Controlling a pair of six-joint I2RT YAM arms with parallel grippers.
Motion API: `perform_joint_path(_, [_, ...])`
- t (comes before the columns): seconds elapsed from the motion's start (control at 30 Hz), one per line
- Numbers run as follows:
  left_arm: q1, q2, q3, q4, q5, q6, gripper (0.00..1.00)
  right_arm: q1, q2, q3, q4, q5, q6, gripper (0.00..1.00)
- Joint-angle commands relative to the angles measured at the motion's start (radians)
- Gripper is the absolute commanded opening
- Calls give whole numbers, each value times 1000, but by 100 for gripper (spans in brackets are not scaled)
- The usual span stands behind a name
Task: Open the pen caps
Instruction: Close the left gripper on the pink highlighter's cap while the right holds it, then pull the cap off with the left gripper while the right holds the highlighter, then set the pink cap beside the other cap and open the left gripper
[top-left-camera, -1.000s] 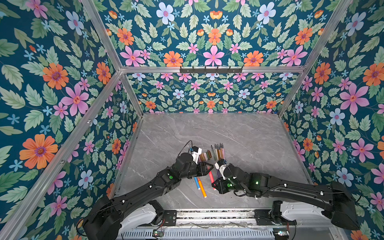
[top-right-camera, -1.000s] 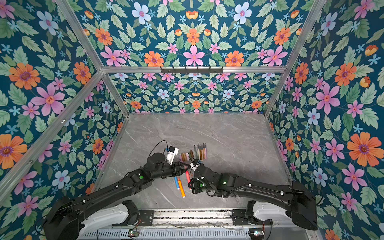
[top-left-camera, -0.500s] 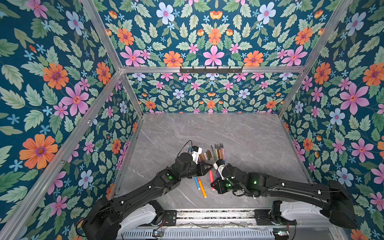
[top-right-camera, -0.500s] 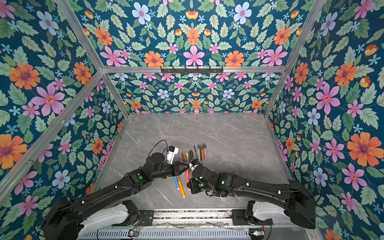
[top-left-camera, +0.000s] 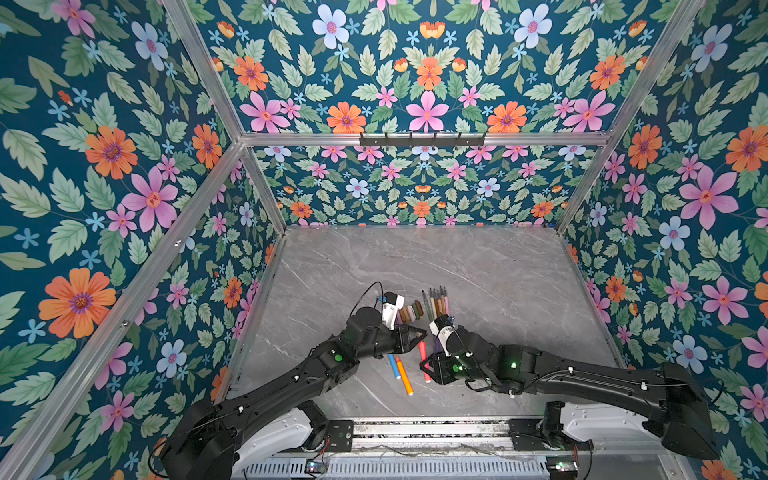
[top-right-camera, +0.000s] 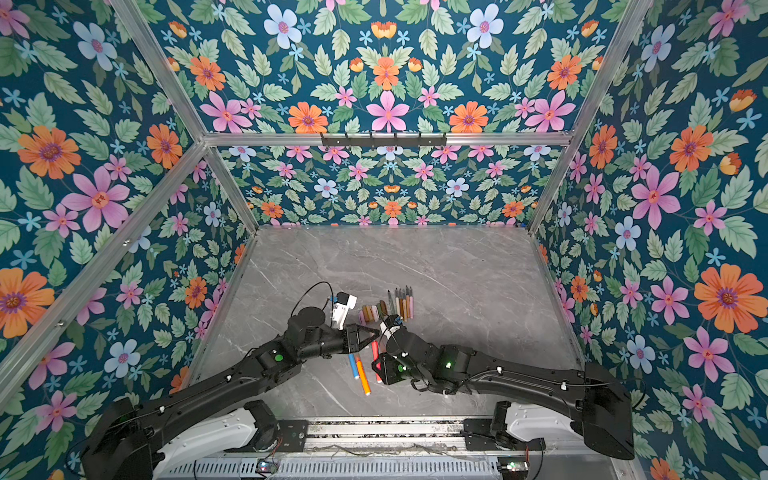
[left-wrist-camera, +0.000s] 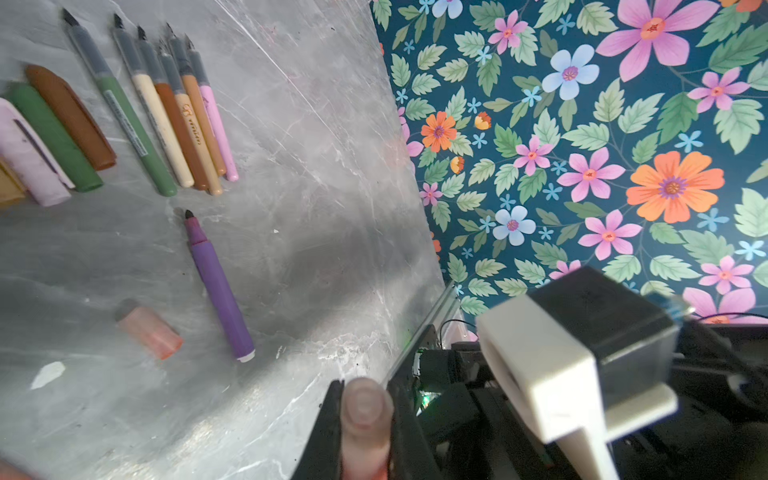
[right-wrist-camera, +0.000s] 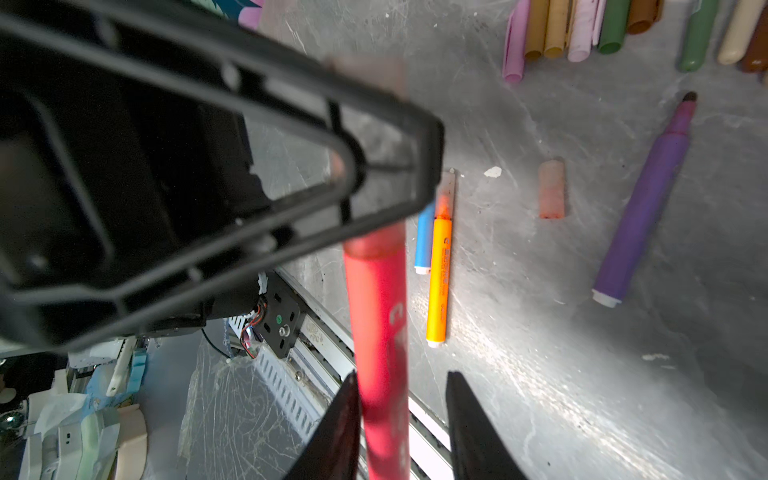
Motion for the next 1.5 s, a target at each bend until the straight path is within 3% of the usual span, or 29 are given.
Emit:
perform_joint_path(0.0, [1, -3, -4, 93, 43, -45, 0, -14, 5, 10, 17, 10, -1, 35])
perform_joint_path(0.17, [1, -7, 1, 102, 51, -53, 0, -32, 13, 22, 22, -20, -17, 30])
perform_joint_path(0.33, [1, -1, 9, 112, 53, -57, 0, -32, 14, 25, 23, -47, -33, 0])
perform_joint_path(0.57, [45, 24, 103, -36, -11, 41, 0, -4, -20, -48, 64, -46, 11, 0])
perform_joint_path(0.67, [232, 77, 215, -160, 52, 120, 0, 68, -31, -118, 123, -10, 62, 0])
perform_joint_path(0.73, [329, 126, 243, -121, 145, 94, 0, 92, -38, -154, 135, -6, 89, 0])
perform_joint_path(0.83, [309, 179, 257, -51, 195, 61, 0, 96, -104, -186, 78, 36, 109, 0])
perform_joint_path(0.97, [268, 170, 162, -47, 128, 61, 0, 86, -235, -220, -36, 150, 130, 0])
perform_joint_path(1.2, [225, 76, -126, 49, 19, -30, 0, -103, -329, -291, -136, 67, 118, 0])
perform_joint_path(1.37, [150, 108, -155, 12, -57, -14, 0, -314, -309, -343, -83, -91, 62, 0])
perform_joint_path(1.47, [128, 161, -134, 7, -76, -14, 3, -369, -276, -339, -72, -112, 25, 0])
